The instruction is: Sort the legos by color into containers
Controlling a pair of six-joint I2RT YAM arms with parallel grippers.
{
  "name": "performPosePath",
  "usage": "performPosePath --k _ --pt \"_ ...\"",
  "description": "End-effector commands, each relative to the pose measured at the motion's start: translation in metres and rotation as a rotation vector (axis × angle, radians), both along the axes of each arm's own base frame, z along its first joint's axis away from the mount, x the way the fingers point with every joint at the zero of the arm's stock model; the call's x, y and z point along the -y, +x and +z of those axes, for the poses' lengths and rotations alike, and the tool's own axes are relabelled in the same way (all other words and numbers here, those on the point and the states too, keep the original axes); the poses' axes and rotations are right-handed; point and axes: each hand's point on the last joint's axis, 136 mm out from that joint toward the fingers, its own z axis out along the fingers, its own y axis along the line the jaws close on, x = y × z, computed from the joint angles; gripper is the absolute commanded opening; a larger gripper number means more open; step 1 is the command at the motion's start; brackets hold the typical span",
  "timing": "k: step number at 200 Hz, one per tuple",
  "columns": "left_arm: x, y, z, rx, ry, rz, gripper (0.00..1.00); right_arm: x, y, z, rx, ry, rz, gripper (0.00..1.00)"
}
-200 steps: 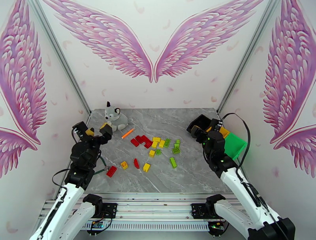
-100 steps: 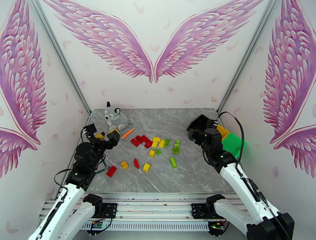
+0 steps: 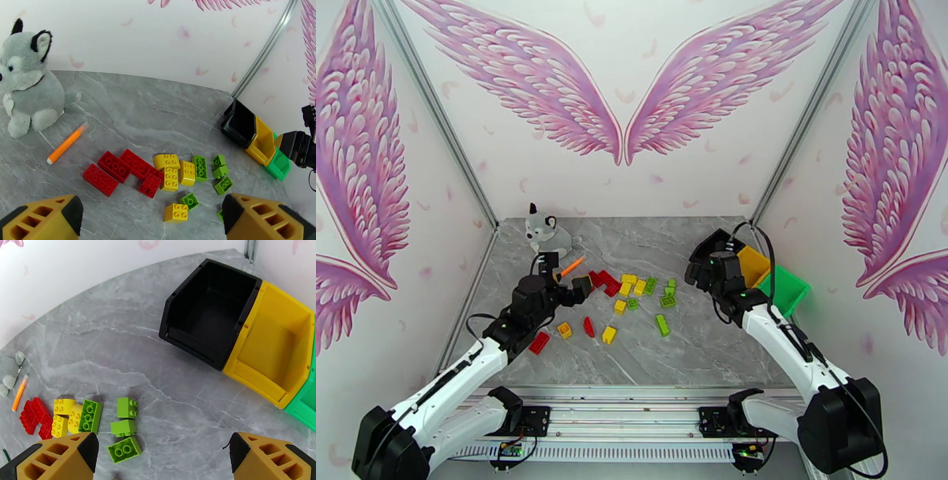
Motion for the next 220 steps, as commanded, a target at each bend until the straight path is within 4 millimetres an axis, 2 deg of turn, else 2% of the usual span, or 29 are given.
performPosePath --k 1,65,87,117,160,220 --pt "0.013 0.006 0.026 0.088 0.022 -0.014 0.99 0.002 0.005 -0.002 -0.022 -0.003 -0.009 0.94" --pt "0.081 -0.001 0.002 0.074 0.150 -0.177 0.99 0.020 0.010 -0.022 -0.072 0.018 -0.073 0.93" --pt "0.092 0.000 -0.007 0.054 0.174 -0.196 0.99 0.027 0.011 -0.028 -0.086 0.030 -0.099 0.92" --pt "0.095 0.001 -0.012 0.045 0.194 -0.198 0.99 0.037 0.014 -0.036 -0.091 0.039 -0.138 0.91" --pt "0.091 0.002 -0.010 0.050 0.202 -0.184 0.99 0.063 0.021 -0.045 -0.076 -0.014 -0.260 0.86" --pt "0.090 0.003 -0.010 0.053 0.216 -0.176 0.98 0.094 0.057 -0.048 -0.088 -0.092 -0.396 0.78"
